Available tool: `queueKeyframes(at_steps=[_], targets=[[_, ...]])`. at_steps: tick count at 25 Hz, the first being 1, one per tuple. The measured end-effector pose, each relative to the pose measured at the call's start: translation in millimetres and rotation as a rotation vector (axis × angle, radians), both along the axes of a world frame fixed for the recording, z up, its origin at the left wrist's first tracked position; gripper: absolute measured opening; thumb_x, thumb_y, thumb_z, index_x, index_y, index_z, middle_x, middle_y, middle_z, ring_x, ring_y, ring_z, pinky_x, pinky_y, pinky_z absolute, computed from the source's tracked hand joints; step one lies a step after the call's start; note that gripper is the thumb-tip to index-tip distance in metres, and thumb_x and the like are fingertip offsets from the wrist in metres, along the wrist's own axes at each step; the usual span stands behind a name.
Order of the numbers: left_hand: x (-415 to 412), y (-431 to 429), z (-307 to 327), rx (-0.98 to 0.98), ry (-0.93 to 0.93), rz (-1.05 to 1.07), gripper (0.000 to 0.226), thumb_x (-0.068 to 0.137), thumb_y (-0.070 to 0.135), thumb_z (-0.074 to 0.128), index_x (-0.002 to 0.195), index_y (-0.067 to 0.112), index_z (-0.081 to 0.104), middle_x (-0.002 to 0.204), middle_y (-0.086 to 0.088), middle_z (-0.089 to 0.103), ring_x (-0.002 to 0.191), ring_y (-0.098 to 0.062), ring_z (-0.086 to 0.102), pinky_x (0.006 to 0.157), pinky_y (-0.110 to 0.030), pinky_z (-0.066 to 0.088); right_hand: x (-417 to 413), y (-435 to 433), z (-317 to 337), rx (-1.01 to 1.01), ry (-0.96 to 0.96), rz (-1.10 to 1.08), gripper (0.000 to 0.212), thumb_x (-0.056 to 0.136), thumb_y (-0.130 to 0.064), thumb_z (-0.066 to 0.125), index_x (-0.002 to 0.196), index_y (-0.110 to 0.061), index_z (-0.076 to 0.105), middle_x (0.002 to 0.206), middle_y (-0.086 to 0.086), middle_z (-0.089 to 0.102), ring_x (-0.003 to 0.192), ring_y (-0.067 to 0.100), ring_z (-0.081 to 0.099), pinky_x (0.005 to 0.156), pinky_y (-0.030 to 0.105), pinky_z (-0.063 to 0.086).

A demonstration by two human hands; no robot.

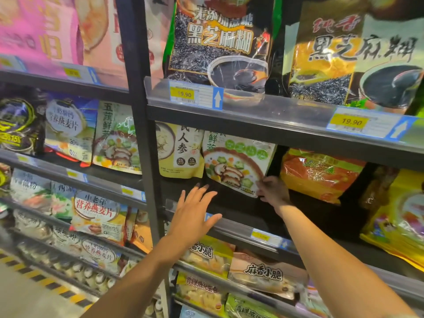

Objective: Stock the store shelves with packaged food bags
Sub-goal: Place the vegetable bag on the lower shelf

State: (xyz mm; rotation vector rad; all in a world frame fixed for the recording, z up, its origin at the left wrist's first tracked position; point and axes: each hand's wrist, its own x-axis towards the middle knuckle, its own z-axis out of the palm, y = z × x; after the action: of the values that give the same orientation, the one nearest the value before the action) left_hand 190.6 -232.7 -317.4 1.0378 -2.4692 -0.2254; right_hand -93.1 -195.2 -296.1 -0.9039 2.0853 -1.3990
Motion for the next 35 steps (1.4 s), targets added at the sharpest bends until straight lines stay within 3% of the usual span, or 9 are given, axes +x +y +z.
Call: queueKeyframes(at_steps=[5,10,13,14,17,21,24,30,35], targets=[[-15.2,0.1,4.9,0.002,0.093,-0.016,0.069,0.094,0.061,0.059,0.153,0.03,0.041,0.159,0.005,0.042,0.153,-0.019,0.029,0.128,-0.052,0.02,-8.2,27.8,4.5,0.109,0.275,0.124,0.011,0.097,-0.025,0.07,0.091,-0.02,0.063,0.111,0.004,0.072,0.1,0.023,0.07,0.082,0.042,0.059],[-47.9,0.2,26.6,0.133,0.134,0.015,0.078,0.086,0.066,0.068,0.142,0.015,0.049,0.136,-0.009,0.059,0.131,-0.03,0.052,0.112,-0.046,0.045,-31.8,94.0,5.8,0.162,0.351,0.192,0.022,0.096,-0.014,0.071,0.117,-0.009,0.07,0.117,0.007,0.074,0.109,0.025,0.069,0.092,0.036,0.055],[-65.1,4.1,48.2,0.323,0.211,-0.017,0.043,0.082,0.06,0.077,0.101,0.027,0.056,0.098,-0.01,0.065,0.099,-0.03,0.062,0.096,-0.053,0.056,-48.2,155.0,13.1,0.155,0.422,0.248,0.033,0.099,-0.013,0.068,0.133,-0.014,0.068,0.128,-0.004,0.071,0.118,0.011,0.065,0.097,0.025,0.05],[-69.4,4.0,53.8,0.408,0.228,-0.036,0.045,0.081,0.057,0.079,0.107,0.027,0.057,0.102,-0.009,0.065,0.103,-0.029,0.061,0.087,-0.048,0.053,-53.8,173.6,15.7,0.159,0.431,0.254,0.033,0.1,-0.018,0.068,0.133,-0.015,0.069,0.13,-0.007,0.071,0.119,0.009,0.065,0.1,0.027,0.05],[-87.4,-0.7,61.1,0.626,0.115,-0.126,0.1,0.078,0.054,0.084,0.157,0.022,0.032,0.15,-0.006,0.053,0.134,-0.029,0.054,0.094,-0.034,0.048,-73.5,219.6,21.5,0.162,0.4,0.232,0.026,0.099,-0.023,0.07,0.123,-0.016,0.075,0.125,-0.011,0.075,0.12,0.007,0.067,0.102,0.032,0.053],[-113.6,-1.7,51.2,0.81,-0.169,-0.257,0.067,0.076,0.054,0.086,0.131,0.025,0.062,0.131,0.001,0.068,0.112,-0.015,0.065,0.101,-0.033,0.053,-79.7,237.8,17.9,0.176,0.295,0.163,0.008,0.096,-0.016,0.074,0.101,-0.009,0.072,0.111,-0.004,0.076,0.112,0.015,0.07,0.1,0.04,0.055],[-122.9,2.8,43.6,0.876,-0.004,-0.297,0.042,0.081,0.036,0.087,0.114,0.033,0.06,0.118,0.005,0.07,0.104,-0.01,0.066,0.098,-0.029,0.052,-65.5,230.7,16.0,0.117,0.197,0.161,0.022,0.095,-0.014,0.075,0.114,-0.024,0.072,0.12,-0.006,0.076,0.11,0.003,0.07,0.102,0.033,0.055],[-119.6,-3.1,51.0,0.985,0.244,-0.312,0.054,0.077,0.028,0.091,0.123,0.032,0.064,0.118,0.009,0.074,0.109,-0.006,0.069,0.104,-0.033,0.054,-61.9,218.1,28.9,0.022,0.057,0.109,0.022,0.094,-0.018,0.076,0.114,-0.027,0.072,0.115,-0.011,0.079,0.112,0.003,0.071,0.104,0.031,0.052],[-108.2,4.4,59.4,0.985,0.291,-0.331,0.039,0.079,0.029,0.09,0.107,0.036,0.065,0.105,0.018,0.075,0.099,0.002,0.07,0.081,-0.016,0.057,-60.4,219.1,32.5,-0.112,-0.088,0.057,0.04,0.086,-0.028,0.084,0.121,-0.013,0.072,0.116,0.002,0.08,0.112,0.02,0.074,0.098,0.036,0.055]])
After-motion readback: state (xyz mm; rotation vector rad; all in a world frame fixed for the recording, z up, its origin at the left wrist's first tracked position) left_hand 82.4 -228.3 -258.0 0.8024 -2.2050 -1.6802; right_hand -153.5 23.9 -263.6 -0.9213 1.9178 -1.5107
